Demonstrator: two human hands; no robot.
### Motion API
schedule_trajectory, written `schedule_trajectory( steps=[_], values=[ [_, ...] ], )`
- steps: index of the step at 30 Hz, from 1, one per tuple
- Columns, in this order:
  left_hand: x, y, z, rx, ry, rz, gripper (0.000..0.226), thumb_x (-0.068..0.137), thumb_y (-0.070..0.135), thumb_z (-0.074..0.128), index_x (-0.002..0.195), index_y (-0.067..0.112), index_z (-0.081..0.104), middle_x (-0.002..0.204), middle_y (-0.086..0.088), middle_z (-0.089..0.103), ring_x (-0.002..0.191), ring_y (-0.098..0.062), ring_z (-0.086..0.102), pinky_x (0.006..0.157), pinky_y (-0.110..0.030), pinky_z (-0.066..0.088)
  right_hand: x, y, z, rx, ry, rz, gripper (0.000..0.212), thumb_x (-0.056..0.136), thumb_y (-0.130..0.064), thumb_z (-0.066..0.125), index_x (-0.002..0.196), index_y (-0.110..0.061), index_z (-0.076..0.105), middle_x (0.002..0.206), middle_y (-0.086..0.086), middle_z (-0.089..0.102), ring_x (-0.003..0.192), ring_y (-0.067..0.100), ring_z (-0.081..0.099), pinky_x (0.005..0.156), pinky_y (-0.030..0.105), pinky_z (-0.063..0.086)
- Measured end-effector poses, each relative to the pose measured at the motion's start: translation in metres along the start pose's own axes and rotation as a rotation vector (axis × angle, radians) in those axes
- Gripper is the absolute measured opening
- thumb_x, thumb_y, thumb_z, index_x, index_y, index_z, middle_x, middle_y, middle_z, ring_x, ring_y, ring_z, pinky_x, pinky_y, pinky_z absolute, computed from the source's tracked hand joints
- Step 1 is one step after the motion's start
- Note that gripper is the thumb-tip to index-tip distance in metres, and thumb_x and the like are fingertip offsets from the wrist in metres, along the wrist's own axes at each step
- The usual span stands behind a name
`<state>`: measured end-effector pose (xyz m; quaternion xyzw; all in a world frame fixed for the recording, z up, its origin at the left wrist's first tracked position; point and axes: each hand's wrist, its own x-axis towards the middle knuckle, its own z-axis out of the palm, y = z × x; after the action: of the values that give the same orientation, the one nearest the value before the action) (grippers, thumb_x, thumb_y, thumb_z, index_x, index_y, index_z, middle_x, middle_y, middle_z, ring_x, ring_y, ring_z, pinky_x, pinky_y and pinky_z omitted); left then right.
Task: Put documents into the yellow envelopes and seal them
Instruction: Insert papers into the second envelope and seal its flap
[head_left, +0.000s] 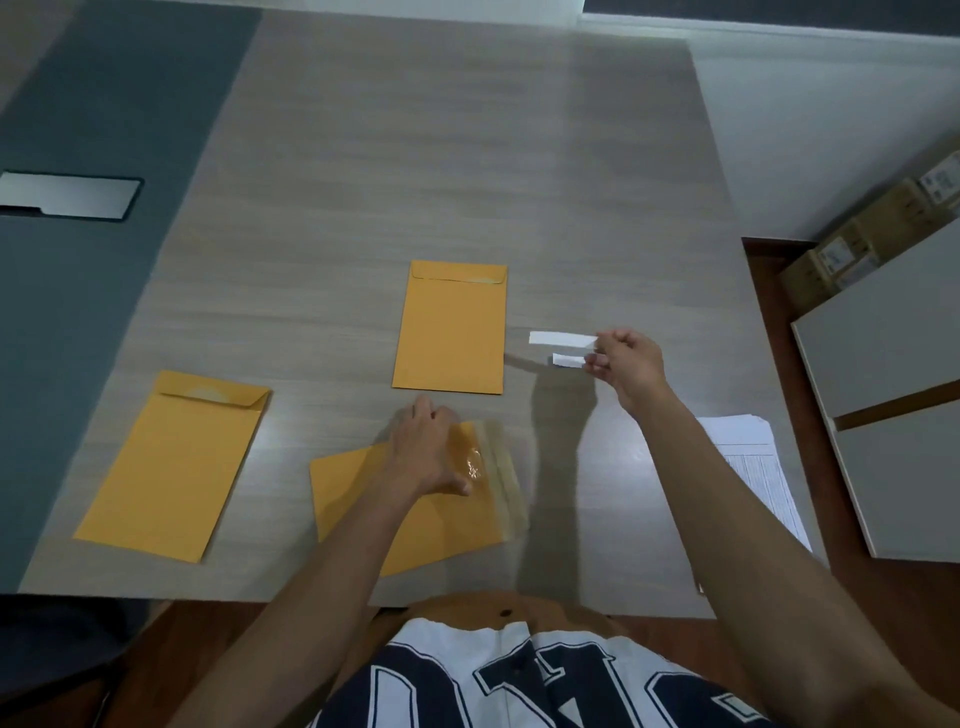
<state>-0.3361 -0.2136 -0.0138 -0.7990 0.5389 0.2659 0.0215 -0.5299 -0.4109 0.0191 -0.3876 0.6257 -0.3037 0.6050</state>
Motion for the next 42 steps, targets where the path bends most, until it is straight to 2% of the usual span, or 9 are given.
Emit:
schedule_trajectory(
  steps=[5,10,13,19,23,27,33,39,42],
  values=[
    [0.010,-0.014,-0.032,-0.304,-0.065,-0.040,0.077,0.056,0.055,0.087,0.108,0.018,0.045,0.101,0.000,0.058,0.096,-0.026,0.057,0.068,-0.037,0.045,0.040,-0.016,-0.001,-0.270,0.105,-0.046,0.015,0.086,-0.001,0.061,0.080,-0.014,0.063,0.087,0.009,0.063,0.050,0.014,0.057,0.063,0.034,0.058],
    [0.022,-0.015,-0.070,-0.483,0.031,-0.117,0.097,0.065,0.049,0.085,0.137,0.004,0.038,0.131,-0.012,0.051,0.119,-0.030,0.049,0.091,-0.041,0.045,0.063,-0.020,-0.004,-0.561,0.200,-0.117,0.013,0.080,-0.010,0.062,0.081,-0.020,0.070,0.088,0.002,0.071,0.086,0.023,0.067,0.088,0.032,0.054],
    [0.038,-0.019,-0.076,-0.594,0.064,-0.154,0.080,0.061,0.055,0.085,0.118,0.011,0.047,0.112,-0.001,0.053,0.101,-0.021,0.052,0.087,-0.042,0.049,0.067,-0.021,-0.005,-0.637,0.229,-0.111,0.014,0.083,-0.011,0.064,0.093,-0.011,0.073,0.099,0.005,0.072,0.095,0.021,0.064,0.080,0.021,0.043],
    [0.070,-0.023,-0.079,-0.790,0.095,-0.281,0.117,0.049,0.074,0.078,0.143,0.016,0.038,0.143,-0.003,0.048,0.129,-0.026,0.047,0.099,-0.047,0.048,0.072,-0.020,-0.007,-0.750,0.277,-0.078,0.025,0.081,-0.017,0.067,0.104,-0.007,0.069,0.108,0.009,0.069,0.092,0.020,0.059,0.076,0.022,0.039],
    [0.096,-0.022,-0.085,-0.886,0.161,-0.362,0.083,0.071,0.051,0.079,0.134,0.011,0.043,0.126,-0.001,0.053,0.118,-0.026,0.052,0.095,-0.044,0.050,0.069,-0.022,0.001,-0.816,0.315,-0.143,0.032,0.081,-0.025,0.067,0.108,-0.009,0.066,0.115,0.011,0.063,0.101,0.026,0.061,0.079,0.027,0.042],
    [0.119,-0.021,-0.097,-0.945,0.216,-0.402,0.044,0.083,0.029,0.069,0.117,0.010,0.049,0.098,0.001,0.054,0.101,-0.027,0.059,0.087,-0.041,0.052,0.052,-0.023,0.038,-0.687,0.174,-0.328,0.020,0.086,-0.023,0.063,0.101,-0.010,0.067,0.090,0.006,0.069,0.081,0.019,0.064,0.072,0.023,0.043],
    [0.156,-0.027,-0.106,-0.968,0.217,-0.410,0.042,0.082,0.029,0.068,0.113,0.010,0.048,0.101,-0.006,0.058,0.095,-0.030,0.060,0.085,-0.045,0.053,0.039,-0.013,0.106,-0.655,-0.104,-0.335,0.034,0.092,-0.027,0.064,0.123,-0.017,0.058,0.104,-0.002,0.062,0.080,0.009,0.062,0.068,0.019,0.051],
    [0.180,-0.032,-0.106,-0.943,0.186,-0.328,0.029,0.083,0.019,0.067,0.101,0.013,0.046,0.085,0.000,0.055,0.084,-0.025,0.059,0.070,-0.036,0.049,0.059,-0.008,0.143,-0.681,-0.067,-0.364,0.053,0.087,-0.024,0.071,0.133,-0.019,0.046,0.126,0.003,0.055,0.103,0.020,0.062,0.091,0.035,0.052],
    [0.183,-0.037,-0.104,-1.023,0.163,-0.276,0.036,0.081,0.012,0.071,0.109,0.014,0.047,0.097,-0.002,0.060,0.090,-0.023,0.062,0.077,-0.039,0.053,0.066,-0.017,0.147,-0.576,-0.058,-0.293,0.064,0.085,-0.020,0.073,0.140,-0.017,0.040,0.123,-0.001,0.056,0.107,0.017,0.058,0.091,0.029,0.049]
  ],
)
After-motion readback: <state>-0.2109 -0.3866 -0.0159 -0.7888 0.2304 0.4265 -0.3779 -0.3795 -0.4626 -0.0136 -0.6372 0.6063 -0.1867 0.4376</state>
